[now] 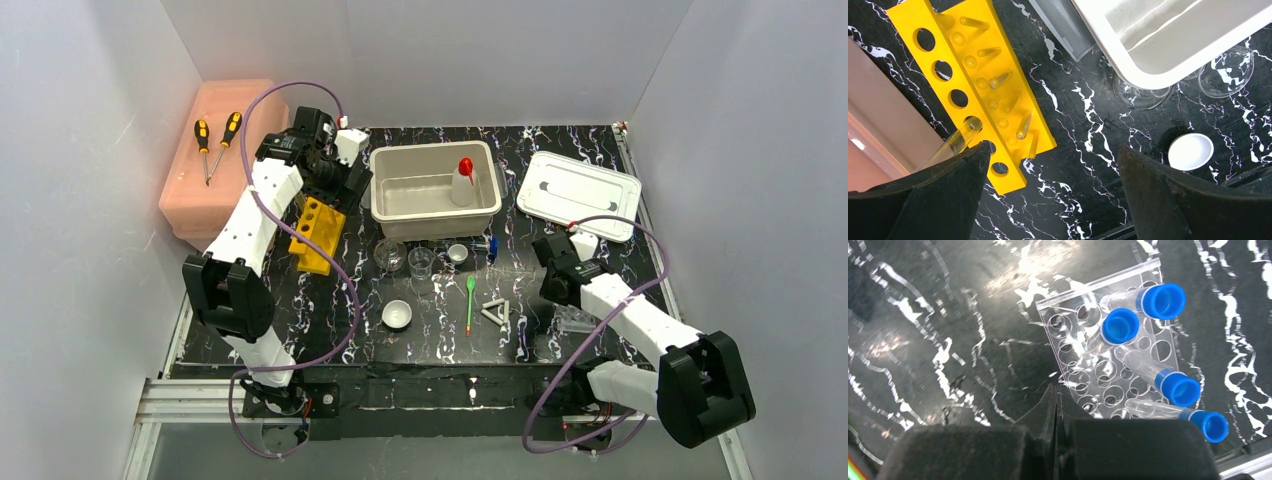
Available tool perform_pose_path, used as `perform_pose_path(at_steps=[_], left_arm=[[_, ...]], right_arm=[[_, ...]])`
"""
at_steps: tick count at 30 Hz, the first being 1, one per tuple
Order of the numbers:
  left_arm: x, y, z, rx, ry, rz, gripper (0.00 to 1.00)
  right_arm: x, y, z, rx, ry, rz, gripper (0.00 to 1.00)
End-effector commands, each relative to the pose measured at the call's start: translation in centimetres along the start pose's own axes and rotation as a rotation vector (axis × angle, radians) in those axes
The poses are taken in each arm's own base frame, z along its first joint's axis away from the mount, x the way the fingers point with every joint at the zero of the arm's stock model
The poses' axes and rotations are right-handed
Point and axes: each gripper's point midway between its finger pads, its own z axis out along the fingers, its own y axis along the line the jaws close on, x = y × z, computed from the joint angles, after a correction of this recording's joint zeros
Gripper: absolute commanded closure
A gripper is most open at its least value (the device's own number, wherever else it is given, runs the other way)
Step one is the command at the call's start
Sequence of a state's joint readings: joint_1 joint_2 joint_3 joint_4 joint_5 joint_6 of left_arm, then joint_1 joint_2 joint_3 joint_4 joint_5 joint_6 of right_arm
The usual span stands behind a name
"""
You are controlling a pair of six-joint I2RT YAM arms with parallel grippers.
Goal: Organize the chemistry lab equipment
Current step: Move the test tube rack to the center of the board, then pick up the chemistry item at the center of the board.
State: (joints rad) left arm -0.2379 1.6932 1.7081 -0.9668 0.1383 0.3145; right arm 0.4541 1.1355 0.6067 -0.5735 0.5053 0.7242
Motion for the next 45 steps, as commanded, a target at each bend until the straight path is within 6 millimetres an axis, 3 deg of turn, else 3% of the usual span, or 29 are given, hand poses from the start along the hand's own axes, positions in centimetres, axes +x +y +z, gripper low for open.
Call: perform_pose_path(at_steps=[1, 6, 11, 17, 21, 22, 23, 24, 25, 29, 35, 40, 45], left_arm=[[0.1, 0.2, -1.7, -0.02, -0.034, 0.013, 0.02], [-0.3, 0.6, -1.8, -0.03, -0.054, -0.006, 0.02], [-0.5, 0.7, -2.1, -0.032, -0.065, -0.013, 0.02], [-1.3, 1.0, -2.7, -0.049, -0.091, -0.023, 0.02], [-1.7, 1.3, -3.1, -0.063, -0.106, -0.024, 0.02], [-1.9, 1.4, -3.2, -0.066, -0.11, -0.023, 0.02], [-2.0, 1.5, -3.3, -0.07, -0.113, -0.026, 0.02], [-2.3, 1.6, -3.4, -0.075, -0.12, -0.03, 0.02], [-2.5, 1.8, -3.6, -0.079, -0.127, -0.037, 0.02], [-3.0, 2.1, -3.9, -0.082, -0.147, -0.07, 0.02], [-3.5, 2.5, -4.3, -0.07, -0.169, -0.117, 0.02], [-3.0, 2.9, -4.2, -0.065, -0.159, -0.136, 0.02], [-2.4, 2.7, -3.7, -0.052, -0.144, -0.126, 0.02]], right_arm=[[-1.9, -2.2, 0.4, 0.09, -0.05, 0.045, 0.96], [-2.7, -2.5, 0.2, 0.079, -0.057, 0.056, 0.96], [-5.3, 0.4, -1.2, -0.065, -0.113, 0.01, 0.95], [-7.1, 3.4, -1.1, -0.091, -0.125, -0.105, 0.88], [-10.1, 8.2, -3.2, -0.174, -0.204, -0.201, 0.67], [-10.8, 9.0, -3.4, -0.185, -0.208, -0.218, 0.53], [-11.6, 10.0, -3.6, -0.205, -0.21, -0.219, 0.22], [-12.2, 10.7, -3.4, -0.207, -0.206, -0.202, 0.04], [-13.2, 11.5, -3.6, -0.214, -0.214, -0.182, 0.02], [-14.9, 15.4, -4.2, -0.321, -0.181, -0.174, 0.02], [-11.2, 18.5, -1.6, -0.485, 0.016, -0.302, 0.02], [-11.7, 17.3, -1.8, -0.43, -0.049, -0.248, 0.02], [-10.8, 15.5, -1.8, -0.388, -0.058, -0.251, 0.02]])
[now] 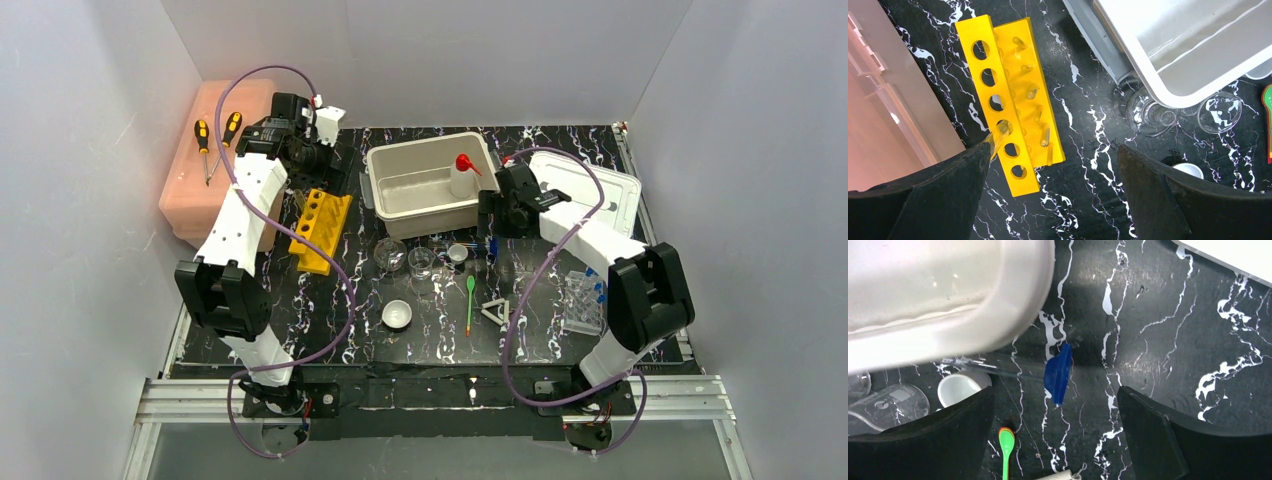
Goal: Organize the chemistry lab equipment
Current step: Pick up the chemistry item at the center of the board.
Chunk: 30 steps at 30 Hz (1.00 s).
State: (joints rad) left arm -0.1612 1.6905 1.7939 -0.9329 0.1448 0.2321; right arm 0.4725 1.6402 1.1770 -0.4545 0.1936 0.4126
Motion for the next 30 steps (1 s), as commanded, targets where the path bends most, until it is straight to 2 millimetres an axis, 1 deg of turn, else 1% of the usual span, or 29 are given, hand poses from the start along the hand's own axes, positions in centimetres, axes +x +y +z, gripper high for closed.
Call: perform_pose_path(at_steps=[1, 4, 7, 10, 13, 18, 20, 21, 25, 27, 30], left_arm=[[0.0, -0.5, -1.3, 0.023, -0.024, 0.002, 0.02], [0.2, -1.0, -1.0, 0.052, -0.017, -0.006, 0.02], [0.3, -1.4, -0.8, 0.073, -0.012, -0.015, 0.02], [0.4, -1.8, -0.5, 0.1, -0.003, -0.025, 0.02], [0.3, -2.2, 0.1, 0.125, 0.005, -0.046, 0.02], [-0.8, -2.8, 1.6, 0.177, 0.015, -0.107, 0.02], [-1.4, -3.2, 2.3, 0.204, 0.025, -0.133, 0.02], [-2.1, -3.4, 2.5, 0.221, 0.019, -0.142, 0.02], [-3.3, -4.3, 3.8, 0.269, 0.036, -0.174, 0.02], [-3.7, -4.8, 4.5, 0.277, 0.042, -0.167, 0.02], [-3.5, -5.4, 5.7, 0.28, 0.065, -0.142, 0.02]], right_arm=[[-0.7, -0.2, -2.0, -0.008, -0.076, 0.01, 0.03], [0.7, 0.2, -1.8, -0.032, -0.066, 0.022, 0.08], [1.7, 0.7, -1.2, -0.037, -0.053, 0.022, 0.2], [2.3, 1.0, -0.8, -0.034, -0.044, 0.019, 0.29], [2.9, 0.9, -0.4, -0.011, -0.033, 0.019, 0.35], [3.2, 0.0, 0.3, 0.035, -0.051, 0.021, 0.46], [3.4, -0.3, 0.8, 0.053, -0.049, 0.014, 0.53], [3.6, -0.4, 1.1, 0.059, -0.044, 0.009, 0.57], [3.7, -0.5, 2.0, 0.073, -0.04, 0.003, 0.65], [3.6, -0.4, 2.2, 0.072, -0.042, 0.001, 0.69], [3.5, -0.5, 2.3, 0.078, -0.046, -0.001, 0.75]])
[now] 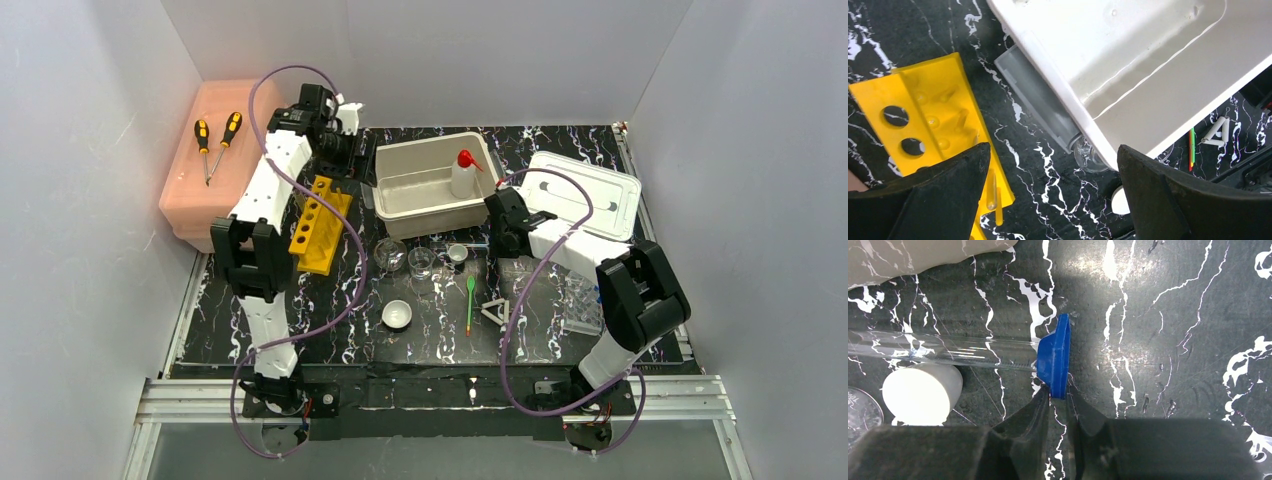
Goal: Organize the chemistry lab equipment
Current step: Pick up the chemistry item at the center of the board, then adjust the storage box at the center of the board.
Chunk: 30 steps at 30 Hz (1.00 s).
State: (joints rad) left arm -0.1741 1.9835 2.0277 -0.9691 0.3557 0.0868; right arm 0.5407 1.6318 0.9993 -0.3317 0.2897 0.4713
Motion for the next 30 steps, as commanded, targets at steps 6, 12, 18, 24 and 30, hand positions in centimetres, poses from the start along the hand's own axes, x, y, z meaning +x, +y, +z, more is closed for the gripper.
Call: perform_pose_path(at_steps=[6, 12, 18, 24, 30], left_arm=[[0.9, -2.9, 2.0, 0.047, 0.076, 0.072, 0.02], [2.3, -2.9, 3.2, 0.03, 0.128, 0.165, 0.03], [4.5, -3.2, 4.0, 0.024, 0.194, 0.276, 0.16], [5.3, -3.5, 4.3, 0.047, 0.219, 0.324, 0.26], [5.1, -3.8, 4.5, 0.047, 0.219, 0.339, 0.29]], right_arm=[[-1.6, -0.8, -0.7, 0.041, -0.085, -0.002, 0.85], [-1.1, -3.2, -2.8, 0.134, -0.09, 0.02, 0.99], [0.7, -3.9, -4.5, 0.115, -0.071, 0.049, 0.99], [0.9, -3.7, -7.4, 0.032, -0.09, 0.016, 0.99], [0.4, -3.8, -10.3, 0.001, -0.102, -0.014, 0.99]])
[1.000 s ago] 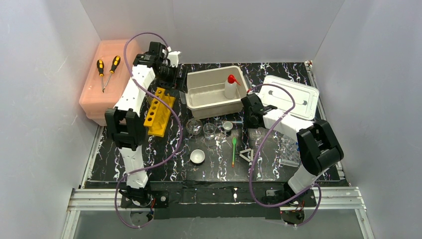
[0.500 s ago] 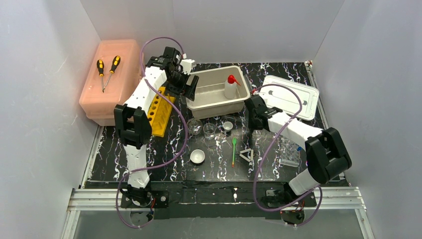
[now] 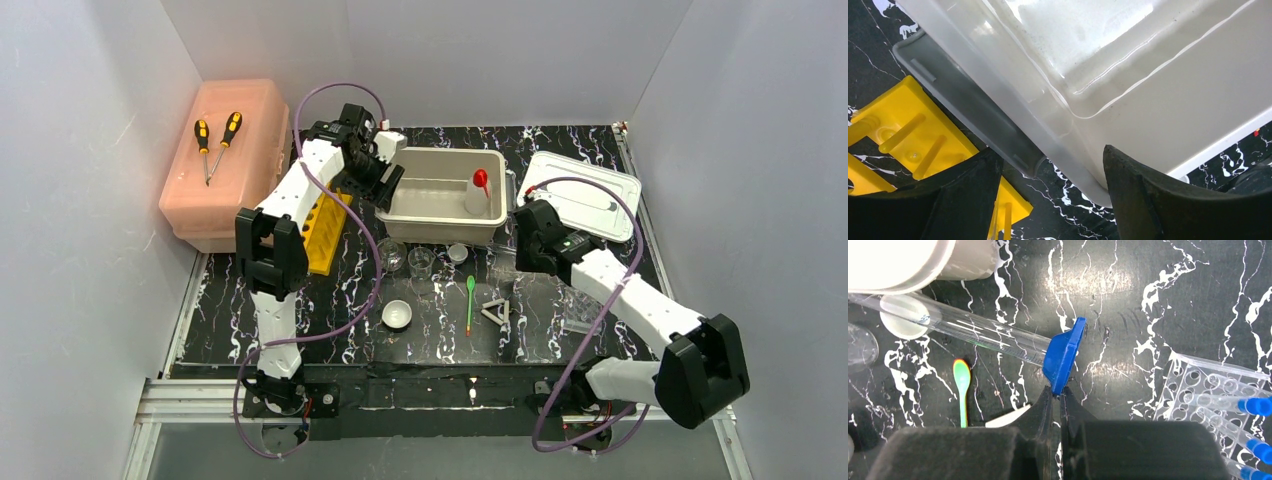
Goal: Organize the chemistry lab equipment
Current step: Adjust the storage box at the center of the board, then place the chemistry item in the storage box.
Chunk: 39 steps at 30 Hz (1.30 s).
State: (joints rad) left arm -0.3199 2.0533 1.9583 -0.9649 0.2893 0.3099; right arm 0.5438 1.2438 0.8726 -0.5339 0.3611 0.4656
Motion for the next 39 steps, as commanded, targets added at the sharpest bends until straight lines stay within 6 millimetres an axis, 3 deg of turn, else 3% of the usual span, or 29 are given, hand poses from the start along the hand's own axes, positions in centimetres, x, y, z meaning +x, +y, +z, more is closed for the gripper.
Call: perform_pose_path(at_steps=[1, 5, 7, 8, 12, 17, 23, 26, 31, 35, 36, 39], left_arm=[[1.2, -1.3, -0.9, 0.023, 0.046, 0.031, 0.27], [0.8, -1.6, -1.5, 0.02, 0.027, 0.001, 0.19], [0.7, -2.1, -2.1, 0.023, 0.014, -0.026, 0.04], [0.6, -2.2, -2.4, 0.023, 0.005, -0.038, 0.02], [-0.2, -2.8, -4.3, 0.017, -0.046, -0.066, 0.02], [-2.6, -2.9, -7.8, -0.018, -0.137, -0.071, 0.02], [-4.8, -2.9, -11.7, -0.046, -0.245, -0.069, 0.02], [-5.0, -2.9, -12.8, -0.064, -0.266, -0.063, 0.02], [-4.3, -2.3, -14.0, -0.107, -0.262, -0.069, 0.02], [-3.8, -1.8, -14.2, -0.117, -0.251, -0.09, 0.02], [-3.7, -1.6, -14.2, -0.122, -0.248, -0.093, 0.02], [-3.3, -1.3, -14.1, -0.129, -0.238, -0.097, 0.02]], right_arm=[[-1.2, 0.3, -2.5, -0.045, -0.01, -0.025, 0.99], [-0.8, 1.3, -4.0, -0.123, 0.021, -0.051, 0.99], [-1.0, 1.7, -5.0, -0.162, 0.024, -0.065, 0.99], [-1.3, 1.8, -5.5, -0.169, 0.026, -0.068, 0.99], [-3.1, 2.0, -7.9, -0.189, 0.003, -0.09, 0.99], [-5.9, 2.4, -10.0, -0.192, -0.032, -0.099, 0.99], [-11.1, 4.5, -11.6, -0.23, -0.116, -0.086, 0.99], [-13.6, 6.5, -11.0, -0.266, -0.142, -0.08, 0.99], [-15.9, 11.0, -7.0, -0.318, -0.098, -0.095, 0.99], [-16.5, 15.1, -3.9, -0.31, -0.072, -0.153, 0.99], [-16.9, 16.6, -3.9, -0.314, -0.087, -0.173, 0.99], [-16.8, 18.1, -1.5, -0.257, -0.068, -0.201, 0.99]])
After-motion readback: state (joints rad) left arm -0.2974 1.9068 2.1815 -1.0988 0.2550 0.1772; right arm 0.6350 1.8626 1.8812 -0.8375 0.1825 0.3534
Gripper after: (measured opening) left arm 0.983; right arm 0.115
